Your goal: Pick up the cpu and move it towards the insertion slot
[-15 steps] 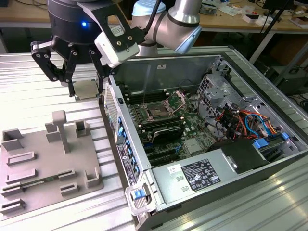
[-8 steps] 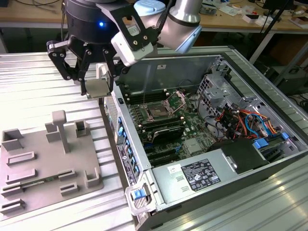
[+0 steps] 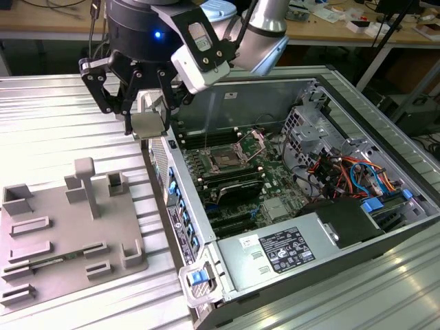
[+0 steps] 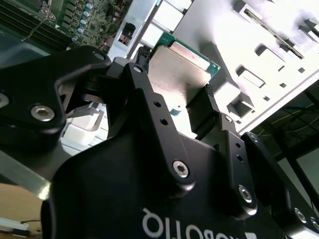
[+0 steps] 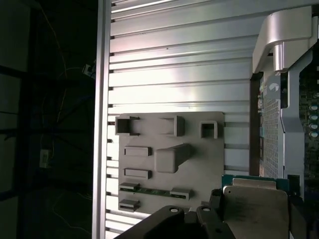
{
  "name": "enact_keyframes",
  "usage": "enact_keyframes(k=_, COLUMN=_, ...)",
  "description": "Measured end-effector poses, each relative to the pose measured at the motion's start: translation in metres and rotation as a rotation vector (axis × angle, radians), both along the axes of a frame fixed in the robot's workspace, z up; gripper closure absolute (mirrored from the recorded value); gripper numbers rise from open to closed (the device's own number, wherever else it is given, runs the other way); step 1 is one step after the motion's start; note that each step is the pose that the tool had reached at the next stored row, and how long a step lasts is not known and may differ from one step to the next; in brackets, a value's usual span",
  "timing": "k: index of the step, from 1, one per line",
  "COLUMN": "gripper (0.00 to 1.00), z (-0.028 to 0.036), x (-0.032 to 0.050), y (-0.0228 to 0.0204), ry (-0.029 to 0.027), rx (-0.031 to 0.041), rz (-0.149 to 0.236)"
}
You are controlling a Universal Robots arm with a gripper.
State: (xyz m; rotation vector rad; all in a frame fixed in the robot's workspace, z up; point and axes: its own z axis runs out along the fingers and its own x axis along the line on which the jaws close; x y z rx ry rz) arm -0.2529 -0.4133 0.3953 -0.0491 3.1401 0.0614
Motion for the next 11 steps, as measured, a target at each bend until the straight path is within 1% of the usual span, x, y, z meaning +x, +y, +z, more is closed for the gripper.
enact_keyframes(k=6, gripper=0.45, z=-0.0001, x=0.0167, y=0.0, ry=0.0, rx=0.0, rz=0.0)
enact_keyframes(k=7, gripper=0.45, z=-0.0002, x=0.0242, y=0.0, ry=0.0, rx=0.0001, rz=0.0)
enact_keyframes(k=11, gripper=0.45, z=-0.0003, x=0.038, y=0.0, ry=0.0, rx=0.0001, rz=0.0)
